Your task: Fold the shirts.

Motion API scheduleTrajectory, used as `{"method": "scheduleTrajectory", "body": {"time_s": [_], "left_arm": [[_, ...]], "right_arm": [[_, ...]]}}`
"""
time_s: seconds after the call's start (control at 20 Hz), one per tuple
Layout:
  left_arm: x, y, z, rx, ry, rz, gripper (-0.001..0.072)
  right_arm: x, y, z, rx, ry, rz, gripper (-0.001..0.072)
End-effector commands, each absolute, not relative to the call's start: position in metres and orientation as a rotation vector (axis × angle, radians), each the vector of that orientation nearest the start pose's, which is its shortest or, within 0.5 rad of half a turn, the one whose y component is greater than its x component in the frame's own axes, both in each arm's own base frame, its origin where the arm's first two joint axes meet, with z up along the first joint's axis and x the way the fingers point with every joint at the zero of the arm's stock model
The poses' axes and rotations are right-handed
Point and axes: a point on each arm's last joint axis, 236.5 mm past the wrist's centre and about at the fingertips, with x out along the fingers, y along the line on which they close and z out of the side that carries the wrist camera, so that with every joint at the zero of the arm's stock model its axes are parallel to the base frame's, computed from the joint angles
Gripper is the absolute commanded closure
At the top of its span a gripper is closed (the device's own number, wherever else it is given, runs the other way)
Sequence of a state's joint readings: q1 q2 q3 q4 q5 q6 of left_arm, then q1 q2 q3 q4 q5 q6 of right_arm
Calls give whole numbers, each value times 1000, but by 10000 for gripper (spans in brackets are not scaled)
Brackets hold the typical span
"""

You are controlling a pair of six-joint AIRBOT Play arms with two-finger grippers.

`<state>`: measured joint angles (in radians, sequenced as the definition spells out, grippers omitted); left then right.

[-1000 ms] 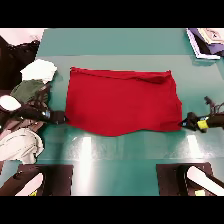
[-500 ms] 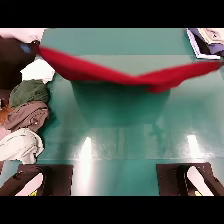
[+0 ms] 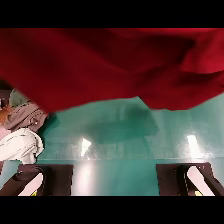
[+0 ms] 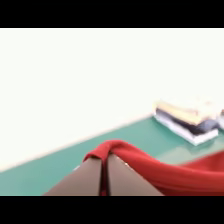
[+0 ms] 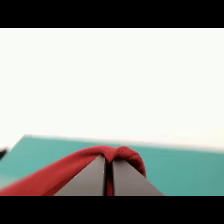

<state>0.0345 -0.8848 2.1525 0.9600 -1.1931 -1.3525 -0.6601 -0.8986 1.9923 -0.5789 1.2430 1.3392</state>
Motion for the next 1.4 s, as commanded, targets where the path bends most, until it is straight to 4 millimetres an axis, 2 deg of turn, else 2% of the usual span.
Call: {"method": "scheduleTrajectory", "body": {"time_s": [0.0,0.1,0.2,0.25,0.3,0.4,0.45,0.5,0.6,0.7,0.85,1.1,1.2,1.35], "left_arm": [[190,-116,578,14,-194,-511,683],[223,-107,548,-2,-88,-473,683],[275,-91,487,-48,100,-403,683],[301,-85,449,-73,204,-378,682],[323,-84,410,-101,308,-371,682],[358,-83,334,-156,500,-363,682],[371,-84,298,-179,587,-362,682],[384,-83,263,-197,668,-357,682],[405,-81,211,-209,768,-345,682],[429,-77,186,-204,784,-334,682],[467,-69,176,-210,716,-294,682],[516,-56,159,-199,618,-247,682],[529,-50,154,-198,586,-223,682],[539,-47,136,-180,602,-215,682]], "right_arm": [[265,9,562,183,-94,181,699],[280,-12,540,257,0,154,699],[304,-30,500,348,132,164,699],[319,-41,471,403,215,155,699],[333,-52,435,447,323,125,700],[356,-60,357,462,580,61,699],[364,-61,316,442,720,30,699],[372,-57,284,411,829,18,699],[394,-40,230,347,992,28,699],[417,-24,189,301,1081,43,700],[454,-18,149,248,1108,30,700],[519,-16,125,245,973,22,699],[534,-19,113,248,954,15,699],[545,-21,91,253,972,9,700]]}}
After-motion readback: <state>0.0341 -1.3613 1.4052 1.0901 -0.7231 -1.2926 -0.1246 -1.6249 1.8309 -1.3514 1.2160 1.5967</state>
